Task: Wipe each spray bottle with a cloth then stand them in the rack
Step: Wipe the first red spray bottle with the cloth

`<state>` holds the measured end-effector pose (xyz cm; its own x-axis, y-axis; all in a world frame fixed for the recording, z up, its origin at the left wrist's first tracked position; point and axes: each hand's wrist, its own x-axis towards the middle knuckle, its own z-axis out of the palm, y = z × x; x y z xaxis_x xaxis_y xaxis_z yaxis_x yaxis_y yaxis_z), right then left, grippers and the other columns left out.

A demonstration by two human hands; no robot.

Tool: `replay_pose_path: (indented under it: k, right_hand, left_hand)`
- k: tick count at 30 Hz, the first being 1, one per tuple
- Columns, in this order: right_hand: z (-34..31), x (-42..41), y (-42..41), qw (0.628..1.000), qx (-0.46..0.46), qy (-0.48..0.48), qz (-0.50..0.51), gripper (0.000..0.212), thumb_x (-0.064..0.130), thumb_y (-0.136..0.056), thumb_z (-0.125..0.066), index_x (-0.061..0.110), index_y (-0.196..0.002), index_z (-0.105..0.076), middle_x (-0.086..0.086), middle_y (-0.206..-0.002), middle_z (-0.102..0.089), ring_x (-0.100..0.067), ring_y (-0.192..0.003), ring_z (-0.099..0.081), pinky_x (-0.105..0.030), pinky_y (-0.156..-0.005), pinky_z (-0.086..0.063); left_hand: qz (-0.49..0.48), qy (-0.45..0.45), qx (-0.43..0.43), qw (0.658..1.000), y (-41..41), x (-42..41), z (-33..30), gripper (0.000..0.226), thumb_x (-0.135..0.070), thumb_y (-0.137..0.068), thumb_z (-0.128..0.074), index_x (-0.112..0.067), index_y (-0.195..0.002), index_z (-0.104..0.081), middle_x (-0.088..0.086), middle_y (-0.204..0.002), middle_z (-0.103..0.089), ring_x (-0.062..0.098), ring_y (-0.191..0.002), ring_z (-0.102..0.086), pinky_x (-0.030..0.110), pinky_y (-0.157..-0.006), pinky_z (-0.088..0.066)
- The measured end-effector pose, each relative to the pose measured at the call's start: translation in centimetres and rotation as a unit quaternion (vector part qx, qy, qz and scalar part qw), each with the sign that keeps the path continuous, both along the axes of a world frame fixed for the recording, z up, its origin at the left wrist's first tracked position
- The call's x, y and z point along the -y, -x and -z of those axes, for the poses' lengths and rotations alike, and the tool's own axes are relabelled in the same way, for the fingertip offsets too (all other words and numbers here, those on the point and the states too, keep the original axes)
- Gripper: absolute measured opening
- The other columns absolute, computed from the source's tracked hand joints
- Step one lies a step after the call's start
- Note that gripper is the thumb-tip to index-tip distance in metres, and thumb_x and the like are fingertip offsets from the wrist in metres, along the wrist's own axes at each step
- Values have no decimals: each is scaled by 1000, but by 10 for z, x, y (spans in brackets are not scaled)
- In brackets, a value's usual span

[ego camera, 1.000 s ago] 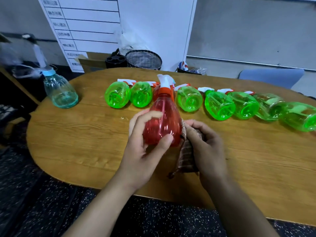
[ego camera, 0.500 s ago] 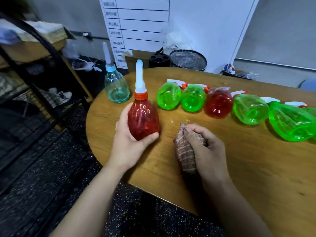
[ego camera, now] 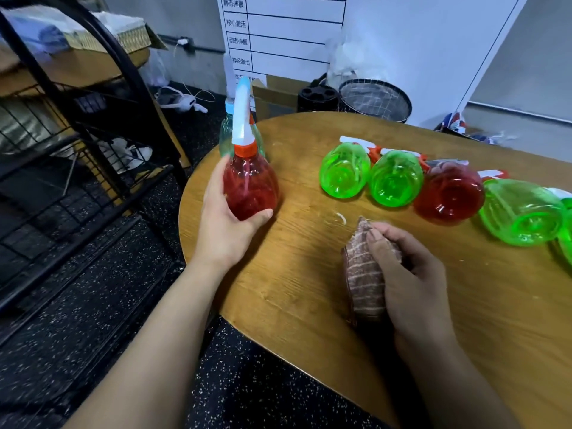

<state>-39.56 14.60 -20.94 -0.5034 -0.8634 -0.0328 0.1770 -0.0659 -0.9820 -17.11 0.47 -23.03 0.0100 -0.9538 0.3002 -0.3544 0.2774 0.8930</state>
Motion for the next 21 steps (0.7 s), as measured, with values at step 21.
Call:
replay_pose_path:
  k: [21]
  right_hand:
    - [-20, -41, 68, 996, -20, -1, 82, 10, 21, -95, -75, 22, -101, -82, -3, -106, -79, -32, -106, -74, -52, -95, -59]
  left_hand:
    - [47, 43, 247, 967, 119, -32, -57, 114, -34, -78, -94, -30, -168, -23, 11, -172, -17, 33, -159, -18, 50, -130, -26]
